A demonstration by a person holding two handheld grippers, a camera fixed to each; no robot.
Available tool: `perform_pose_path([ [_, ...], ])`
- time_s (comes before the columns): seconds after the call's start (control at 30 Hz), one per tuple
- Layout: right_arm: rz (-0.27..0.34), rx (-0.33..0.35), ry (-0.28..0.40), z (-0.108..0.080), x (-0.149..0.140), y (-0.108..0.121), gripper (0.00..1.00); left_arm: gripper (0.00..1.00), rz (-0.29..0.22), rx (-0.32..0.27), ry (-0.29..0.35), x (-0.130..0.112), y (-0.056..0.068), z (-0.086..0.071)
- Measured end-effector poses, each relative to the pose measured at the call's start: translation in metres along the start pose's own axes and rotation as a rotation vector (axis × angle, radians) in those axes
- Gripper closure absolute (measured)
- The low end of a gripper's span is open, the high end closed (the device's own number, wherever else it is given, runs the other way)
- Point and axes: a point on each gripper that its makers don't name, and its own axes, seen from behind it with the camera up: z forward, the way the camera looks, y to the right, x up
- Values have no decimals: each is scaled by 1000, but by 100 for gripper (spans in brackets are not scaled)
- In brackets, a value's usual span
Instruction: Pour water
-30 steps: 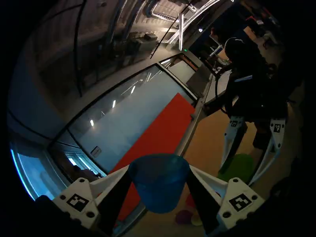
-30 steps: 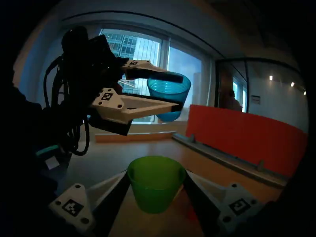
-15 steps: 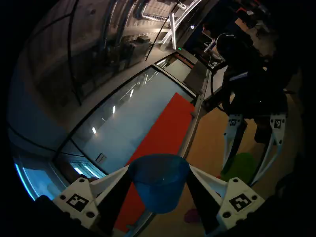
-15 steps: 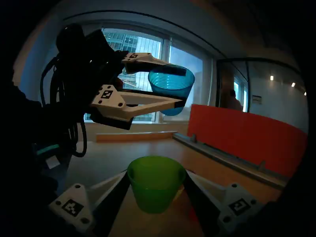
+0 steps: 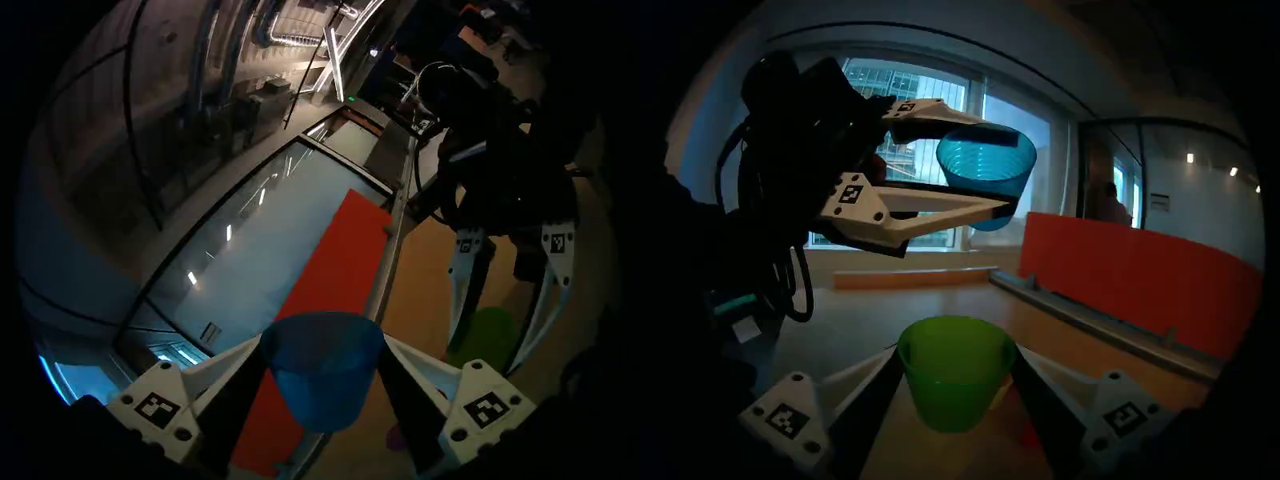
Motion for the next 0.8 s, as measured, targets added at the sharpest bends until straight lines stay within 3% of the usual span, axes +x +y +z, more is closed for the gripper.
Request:
perform_pose_path([
  [0.8, -4, -2, 10, -1, 5, 0, 8, 13, 90, 6, 5, 6, -4, 1],
])
